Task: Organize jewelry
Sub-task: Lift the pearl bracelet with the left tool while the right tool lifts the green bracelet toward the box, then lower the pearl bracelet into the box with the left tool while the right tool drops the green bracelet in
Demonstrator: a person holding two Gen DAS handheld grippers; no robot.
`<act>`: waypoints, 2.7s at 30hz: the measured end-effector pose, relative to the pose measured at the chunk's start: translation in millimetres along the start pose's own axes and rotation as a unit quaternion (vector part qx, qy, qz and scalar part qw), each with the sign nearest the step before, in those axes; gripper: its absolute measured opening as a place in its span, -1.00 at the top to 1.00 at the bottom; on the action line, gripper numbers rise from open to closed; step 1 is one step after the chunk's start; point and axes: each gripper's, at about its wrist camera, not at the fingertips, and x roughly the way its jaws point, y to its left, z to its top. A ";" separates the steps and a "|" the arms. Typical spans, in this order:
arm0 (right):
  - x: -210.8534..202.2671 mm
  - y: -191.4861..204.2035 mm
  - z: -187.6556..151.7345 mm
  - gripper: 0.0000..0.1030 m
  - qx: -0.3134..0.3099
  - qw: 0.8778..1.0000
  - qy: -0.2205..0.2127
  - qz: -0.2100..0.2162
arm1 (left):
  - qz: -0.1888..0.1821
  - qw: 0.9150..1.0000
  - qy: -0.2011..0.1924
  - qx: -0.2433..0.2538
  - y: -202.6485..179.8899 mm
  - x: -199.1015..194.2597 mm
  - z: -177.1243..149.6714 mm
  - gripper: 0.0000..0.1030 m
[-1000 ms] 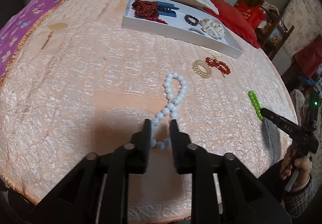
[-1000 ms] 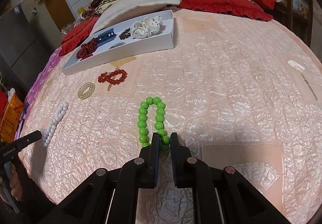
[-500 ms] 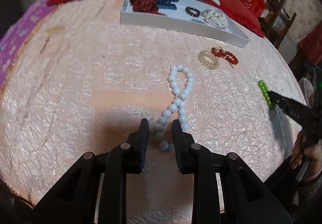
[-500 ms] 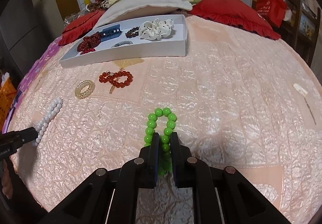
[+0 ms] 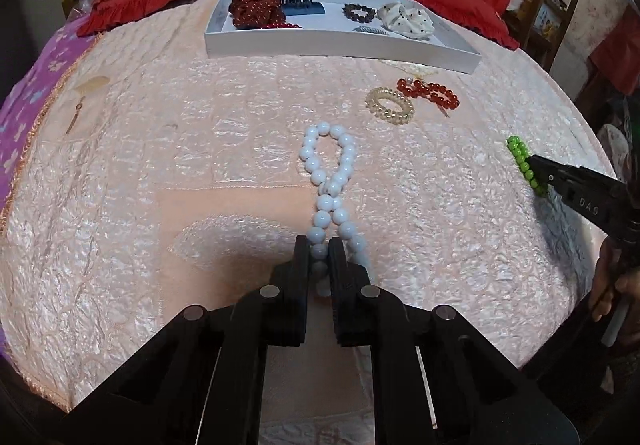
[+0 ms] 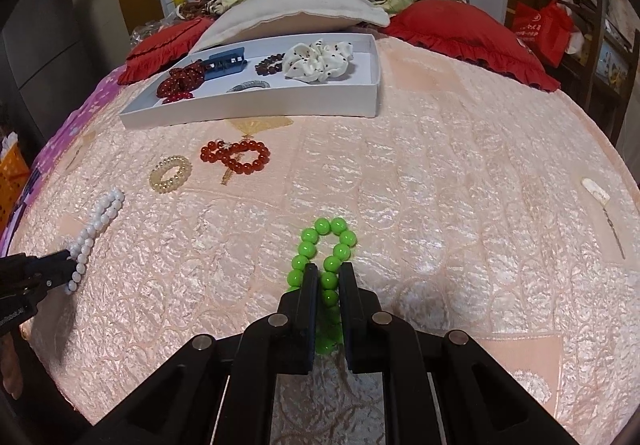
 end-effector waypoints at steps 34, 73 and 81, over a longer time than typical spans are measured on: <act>-101.6 -2.8 96.0 0.84 -0.001 0.993 -0.107 0.047 | 0.005 0.992 -0.116 0.042 -17.9 -124.8 128.2 0.84; 87.2 -13.7 181.8 0.84 0.039 0.998 0.000 0.048 | 0.066 0.997 0.025 -0.009 4.6 117.1 261.8 0.83; 64.0 -15.0 181.3 0.18 0.042 0.998 -0.029 0.030 | 0.019 1.000 0.006 -0.017 -2.2 87.5 250.4 0.43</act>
